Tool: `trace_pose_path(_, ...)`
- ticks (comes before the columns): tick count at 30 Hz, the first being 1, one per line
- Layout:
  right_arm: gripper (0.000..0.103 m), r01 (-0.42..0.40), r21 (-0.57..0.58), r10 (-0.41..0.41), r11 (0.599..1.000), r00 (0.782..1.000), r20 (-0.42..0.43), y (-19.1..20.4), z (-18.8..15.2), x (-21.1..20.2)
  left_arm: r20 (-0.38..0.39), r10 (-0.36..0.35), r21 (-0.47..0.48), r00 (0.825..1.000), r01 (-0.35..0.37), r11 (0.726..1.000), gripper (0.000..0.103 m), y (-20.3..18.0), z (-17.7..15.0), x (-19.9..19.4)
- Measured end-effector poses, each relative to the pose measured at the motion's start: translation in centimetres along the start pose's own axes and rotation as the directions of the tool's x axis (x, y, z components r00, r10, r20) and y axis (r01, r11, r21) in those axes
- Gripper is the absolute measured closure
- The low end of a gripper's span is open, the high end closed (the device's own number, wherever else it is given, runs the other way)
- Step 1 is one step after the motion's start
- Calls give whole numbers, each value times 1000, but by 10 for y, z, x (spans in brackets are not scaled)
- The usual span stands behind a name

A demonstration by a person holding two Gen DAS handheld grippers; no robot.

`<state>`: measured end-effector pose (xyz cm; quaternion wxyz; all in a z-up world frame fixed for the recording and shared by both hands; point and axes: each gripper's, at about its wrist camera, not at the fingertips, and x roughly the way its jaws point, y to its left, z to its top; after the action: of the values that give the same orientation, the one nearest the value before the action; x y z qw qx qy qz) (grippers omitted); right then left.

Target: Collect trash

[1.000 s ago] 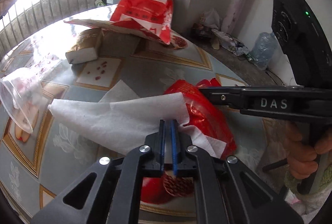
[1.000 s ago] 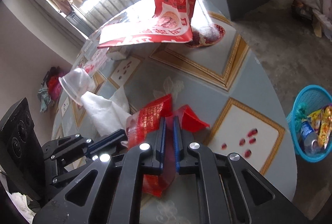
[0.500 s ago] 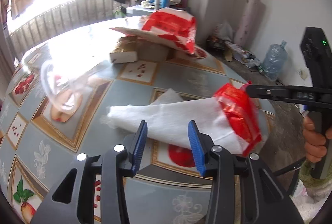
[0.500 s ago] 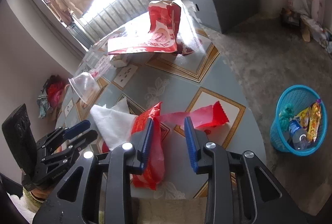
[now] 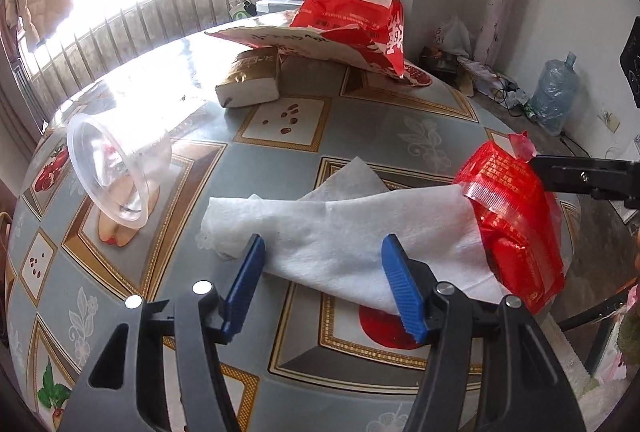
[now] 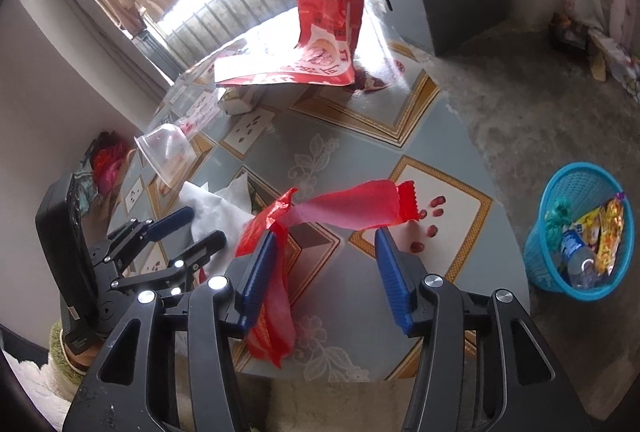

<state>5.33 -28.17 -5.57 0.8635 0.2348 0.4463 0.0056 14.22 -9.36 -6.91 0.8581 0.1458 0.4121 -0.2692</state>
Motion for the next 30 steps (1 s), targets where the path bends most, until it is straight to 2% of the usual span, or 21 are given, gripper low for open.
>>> trace_pose_path(7,54,-4,90,2,996,1000,21,-28,-2,-19,4,-12,33,1000,12,999,56,-6,-2,-3)
trace_pose_path(10,54,-53,126,49,991,998,36,-34,-7,-27,8,-16,38,1000,16,999,64,-7,-2,-3)
trace_pose_path(15,54,-101,70,101,992,995,6,-12,-14,-20,1,-14,35,1000,14,999,79,-6,-1,-4)
trace_pose_path(23,55,-36,-19,35,999,999,-35,23,-15,13,-7,-7,34,1000,7,999,90,-3,2,-4)
trace_pose_path(26,61,0,-40,-2,999,999,-42,28,-17,22,-12,6,46,1000,-6,999,92,-5,3,-3)
trace_pose_path(30,69,10,-54,-12,998,999,-36,28,-19,22,-10,18,48,1000,-17,999,93,-6,4,-2)
